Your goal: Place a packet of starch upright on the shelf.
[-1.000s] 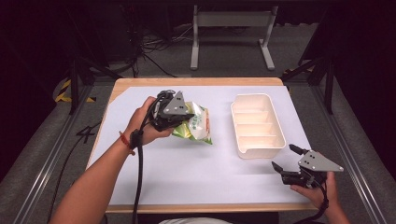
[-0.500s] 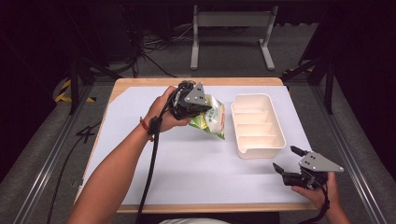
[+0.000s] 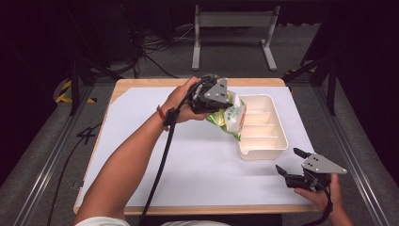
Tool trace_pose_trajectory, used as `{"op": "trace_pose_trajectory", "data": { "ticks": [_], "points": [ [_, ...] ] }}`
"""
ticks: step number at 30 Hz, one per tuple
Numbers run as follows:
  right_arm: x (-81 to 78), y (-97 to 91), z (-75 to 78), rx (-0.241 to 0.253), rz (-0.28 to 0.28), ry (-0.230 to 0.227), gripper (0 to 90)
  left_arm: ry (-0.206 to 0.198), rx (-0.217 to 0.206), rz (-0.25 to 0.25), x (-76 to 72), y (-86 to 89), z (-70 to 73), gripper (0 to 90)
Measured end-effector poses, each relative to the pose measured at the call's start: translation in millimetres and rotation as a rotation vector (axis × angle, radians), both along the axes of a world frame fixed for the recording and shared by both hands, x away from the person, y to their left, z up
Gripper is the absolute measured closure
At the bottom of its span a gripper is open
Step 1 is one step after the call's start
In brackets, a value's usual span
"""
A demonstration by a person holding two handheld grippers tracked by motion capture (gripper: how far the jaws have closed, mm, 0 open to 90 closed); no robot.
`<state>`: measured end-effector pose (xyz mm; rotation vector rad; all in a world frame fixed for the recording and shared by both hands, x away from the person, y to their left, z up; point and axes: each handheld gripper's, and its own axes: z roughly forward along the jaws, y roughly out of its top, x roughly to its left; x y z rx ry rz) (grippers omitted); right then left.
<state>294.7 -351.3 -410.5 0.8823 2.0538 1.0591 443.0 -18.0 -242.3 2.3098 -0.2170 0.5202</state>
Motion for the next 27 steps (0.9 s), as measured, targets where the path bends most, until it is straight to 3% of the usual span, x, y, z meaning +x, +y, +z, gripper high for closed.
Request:
{"op": "trace_pose_trajectory", "data": {
  "ticks": [7, 13, 17, 22, 24, 25, 27],
  "points": [
    [-1.4, -2.1, -0.2, 0.006, -0.002, -0.002, 14.8, -0.01, 0.018, -0.088, -0.2, -31.9, -4.9, 89.2],
    [-3.4, -3.9, -0.2, 0.01, -0.005, -0.001, 14.7, -0.015, 0.062, -0.164, 1.4, -58.3, -16.1, 89.0],
    [-4.1, -5.4, -0.7, 0.014, -0.01, 0.002, 14.8, 0.003, 0.022, -0.216, -1.6, -68.5, -19.4, 88.9],
    [-4.7, -4.9, -1.3, 0.007, -0.006, 0.005, 14.8, 0.012, 0.015, -0.281, -11.9, -80.4, -24.3, 89.0],
    [-4.5, -5.1, -1.3, 0.008, -0.006, 0.007, 14.8, 0.009, 0.017, -0.277, -13.6, -82.2, -24.6, 88.9],
    [-4.4, -5.0, -1.4, 0.008, -0.008, 0.009, 14.8, 0.011, 0.042, -0.273, -13.3, -86.3, -28.1, 88.9],
    [-4.6, -4.3, -1.4, 0.009, -0.006, 0.01, 14.8, 0.028, 0.036, -0.264, -11.6, -88.6, -32.4, 88.9]
  ]
}}
